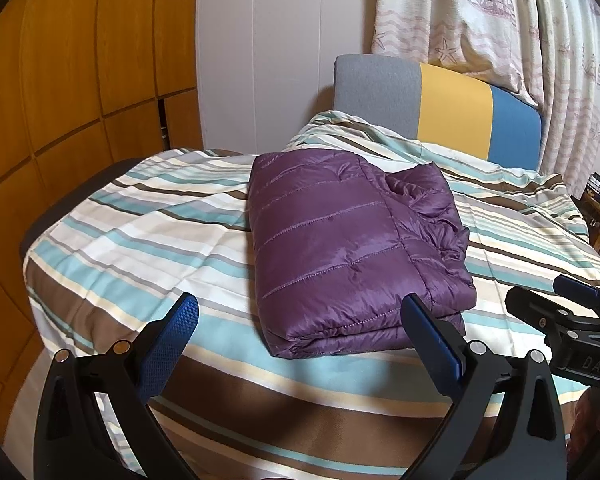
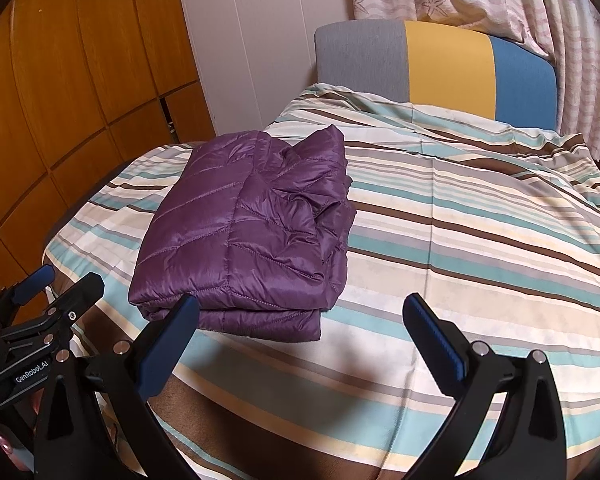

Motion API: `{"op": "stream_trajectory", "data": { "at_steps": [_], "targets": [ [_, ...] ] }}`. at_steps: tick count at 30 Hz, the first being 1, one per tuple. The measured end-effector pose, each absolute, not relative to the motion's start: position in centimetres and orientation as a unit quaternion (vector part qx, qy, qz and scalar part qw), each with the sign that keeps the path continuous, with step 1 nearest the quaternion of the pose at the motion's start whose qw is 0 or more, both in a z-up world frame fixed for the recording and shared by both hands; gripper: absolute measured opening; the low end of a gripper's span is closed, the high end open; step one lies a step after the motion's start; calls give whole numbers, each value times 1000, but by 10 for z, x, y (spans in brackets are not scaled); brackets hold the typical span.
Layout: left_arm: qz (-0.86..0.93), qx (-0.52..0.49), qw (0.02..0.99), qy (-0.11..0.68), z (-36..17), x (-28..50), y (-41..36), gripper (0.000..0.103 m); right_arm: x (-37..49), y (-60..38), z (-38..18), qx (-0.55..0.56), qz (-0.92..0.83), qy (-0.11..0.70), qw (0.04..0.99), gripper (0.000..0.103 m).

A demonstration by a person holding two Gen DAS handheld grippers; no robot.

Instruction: Fold large clothes

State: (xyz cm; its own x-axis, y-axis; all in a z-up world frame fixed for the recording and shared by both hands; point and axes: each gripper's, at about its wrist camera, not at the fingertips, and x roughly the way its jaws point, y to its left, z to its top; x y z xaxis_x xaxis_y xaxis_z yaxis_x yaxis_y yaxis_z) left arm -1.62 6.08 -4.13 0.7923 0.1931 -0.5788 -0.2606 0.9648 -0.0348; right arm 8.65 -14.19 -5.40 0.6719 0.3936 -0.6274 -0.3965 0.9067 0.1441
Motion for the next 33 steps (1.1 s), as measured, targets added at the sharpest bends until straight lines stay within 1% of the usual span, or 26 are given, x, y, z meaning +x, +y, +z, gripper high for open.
{"op": "stream_trajectory", "data": {
  "at_steps": [26, 33],
  "targets": [
    [132, -73, 940, 307, -46, -18, 58, 100, 89, -144, -59, 2, 217, 355, 909, 101],
    [140, -76, 929, 334, -51, -7, 62, 100, 95, -145, -64, 9, 212, 363, 907, 101]
  ]
}}
